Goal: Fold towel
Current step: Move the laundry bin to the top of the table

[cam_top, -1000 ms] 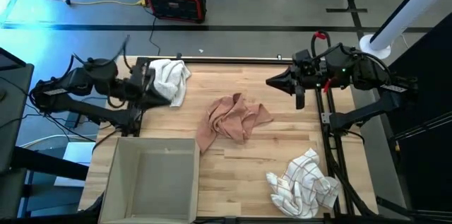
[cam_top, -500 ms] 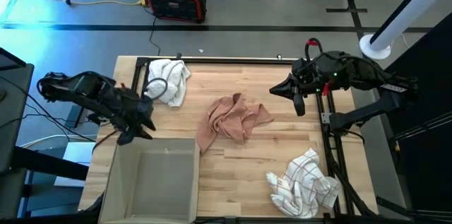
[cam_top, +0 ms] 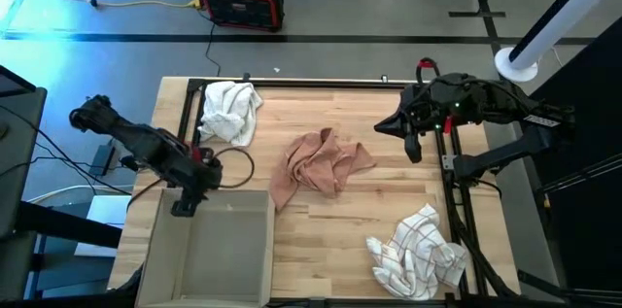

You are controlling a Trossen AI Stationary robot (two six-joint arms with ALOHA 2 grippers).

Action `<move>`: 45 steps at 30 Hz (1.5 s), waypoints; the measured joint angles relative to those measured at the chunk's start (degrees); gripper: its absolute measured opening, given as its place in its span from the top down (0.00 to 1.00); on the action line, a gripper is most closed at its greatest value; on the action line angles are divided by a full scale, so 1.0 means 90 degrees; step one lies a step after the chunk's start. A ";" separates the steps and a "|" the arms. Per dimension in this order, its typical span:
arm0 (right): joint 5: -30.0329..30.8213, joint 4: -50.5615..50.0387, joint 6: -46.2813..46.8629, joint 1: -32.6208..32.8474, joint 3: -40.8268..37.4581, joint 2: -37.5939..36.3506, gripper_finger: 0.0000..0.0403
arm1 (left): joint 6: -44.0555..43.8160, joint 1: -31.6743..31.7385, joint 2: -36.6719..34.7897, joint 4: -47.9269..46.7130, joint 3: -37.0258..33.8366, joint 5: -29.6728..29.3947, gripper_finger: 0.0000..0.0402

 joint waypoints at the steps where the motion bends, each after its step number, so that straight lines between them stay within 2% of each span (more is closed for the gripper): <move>1: -0.0001 0.0001 -0.0014 0.0001 -0.0001 0.0000 1.00 | -0.0016 -0.0024 0.0054 0.0000 -0.0070 0.0002 0.58; 10: 0.0000 -0.0002 -0.0114 -0.0001 -0.0002 0.0000 1.00 | -0.0545 -0.0033 0.0377 0.0241 -0.0799 -0.0080 0.61; 12: 0.0000 -0.0002 -0.0109 -0.0002 -0.0002 0.0000 1.00 | -0.0681 -0.0033 0.0440 0.0314 -0.0901 -0.0125 0.68; 16: 0.0168 0.0000 -0.0058 -0.0002 -0.0002 0.0000 1.00 | -0.0761 -0.0019 0.0479 0.0459 -0.0908 -0.0330 0.94; 22: 0.0410 -0.0022 0.0251 -0.0002 -0.0002 0.0000 1.00 | -0.1162 0.0077 0.0474 0.0475 -0.0843 -0.0404 0.99; 27: 0.0273 -0.0136 0.0728 -0.0002 -0.0002 -0.0017 1.00 | -0.1553 0.0073 0.0343 0.0311 -0.0120 -0.0386 0.99; 31: 0.0194 -0.0215 0.1084 -0.0002 -0.0002 -0.0017 1.00 | -0.1809 0.0231 0.0250 0.0090 0.0721 -0.0947 0.99; 38: -0.0818 -0.0208 0.1802 0.0000 -0.0007 -0.0136 1.00 | -0.1747 0.0975 0.0294 0.0046 0.2086 -0.1604 0.99; 42: -0.0646 -0.0141 0.2254 0.0130 -0.0007 -0.0496 1.00 | -0.1102 0.1534 0.0471 0.0284 0.2663 -0.1798 1.00; 45: -0.0053 -0.0129 0.2542 0.0395 -0.0007 -0.0870 1.00 | -0.0593 0.2095 0.0680 0.0718 0.3049 -0.2211 1.00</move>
